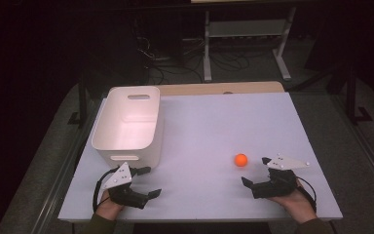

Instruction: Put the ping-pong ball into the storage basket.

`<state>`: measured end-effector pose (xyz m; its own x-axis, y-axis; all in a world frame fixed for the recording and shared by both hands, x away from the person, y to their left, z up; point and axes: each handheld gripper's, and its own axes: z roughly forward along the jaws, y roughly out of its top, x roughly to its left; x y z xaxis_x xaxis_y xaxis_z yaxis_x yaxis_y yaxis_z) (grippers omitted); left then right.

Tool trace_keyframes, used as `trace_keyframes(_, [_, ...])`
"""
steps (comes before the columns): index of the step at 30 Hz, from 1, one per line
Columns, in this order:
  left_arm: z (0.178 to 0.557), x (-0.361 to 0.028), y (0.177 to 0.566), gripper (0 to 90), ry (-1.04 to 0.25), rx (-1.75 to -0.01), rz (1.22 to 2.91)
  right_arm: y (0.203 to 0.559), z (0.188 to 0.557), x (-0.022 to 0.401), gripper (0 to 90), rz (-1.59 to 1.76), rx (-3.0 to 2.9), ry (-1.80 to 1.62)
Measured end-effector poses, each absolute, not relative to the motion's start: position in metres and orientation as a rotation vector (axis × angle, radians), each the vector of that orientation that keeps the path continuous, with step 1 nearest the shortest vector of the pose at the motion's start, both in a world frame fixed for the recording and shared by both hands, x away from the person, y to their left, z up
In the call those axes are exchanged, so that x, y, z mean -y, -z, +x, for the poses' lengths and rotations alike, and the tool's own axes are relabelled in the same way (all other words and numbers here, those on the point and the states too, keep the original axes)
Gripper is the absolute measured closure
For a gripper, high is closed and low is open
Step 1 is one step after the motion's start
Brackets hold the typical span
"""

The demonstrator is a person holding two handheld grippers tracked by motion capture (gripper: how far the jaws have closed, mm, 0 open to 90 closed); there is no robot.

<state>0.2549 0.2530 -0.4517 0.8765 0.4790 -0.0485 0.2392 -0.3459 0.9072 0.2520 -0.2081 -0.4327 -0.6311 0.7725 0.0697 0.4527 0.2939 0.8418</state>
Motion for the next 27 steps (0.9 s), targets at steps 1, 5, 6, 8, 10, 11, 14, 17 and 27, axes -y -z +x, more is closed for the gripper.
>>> trace_keyframes(1, [0.2549,-0.2532,0.4516,14.1,-0.274,-0.524,1.943,0.4327,0.2521,0.2079,0.0,1.106,-2.218,-1.266])
trace_keyframes(5, [0.2548,-0.2531,0.4516,14.0,-0.271,-0.524,1.943,0.4328,0.2538,0.2073,0.0,1.098,-2.221,-1.264])
trace_keyframes(6, [0.2548,-0.2532,0.4516,14.1,-0.271,-0.522,1.943,0.4329,0.2544,0.2072,0.0,1.098,-2.221,-1.264])
trace_keyframes(8, [0.2547,-0.2532,0.4516,14.1,-0.272,-0.522,1.942,0.4330,0.2554,0.2069,0.0,1.099,-2.220,-1.262])
trace_keyframes(10, [0.2548,-0.2531,0.4516,14.1,-0.272,-0.524,1.943,0.4328,0.2559,0.2058,0.0,1.098,-2.225,-1.262])
trace_keyframes(11, [0.2548,-0.2532,0.4516,14.1,-0.272,-0.522,1.942,0.4326,0.2562,0.2054,0.0,1.096,-2.228,-1.261])
trace_keyframes(14, [0.2544,-0.2529,0.4516,14.1,-0.275,-0.523,1.942,0.4312,0.2570,0.2041,0.0,1.087,-2.229,-1.263])
trace_keyframes(17, [0.2540,-0.2529,0.4516,14.1,-0.277,-0.521,1.941,0.4303,0.2578,0.2027,0.0,1.084,-2.226,-1.263])
trace_keyframes(27, [0.2541,-0.2530,0.4517,14.1,-0.276,-0.521,1.939,0.4302,0.2614,0.1995,0.0,1.081,-2.228,-1.260])
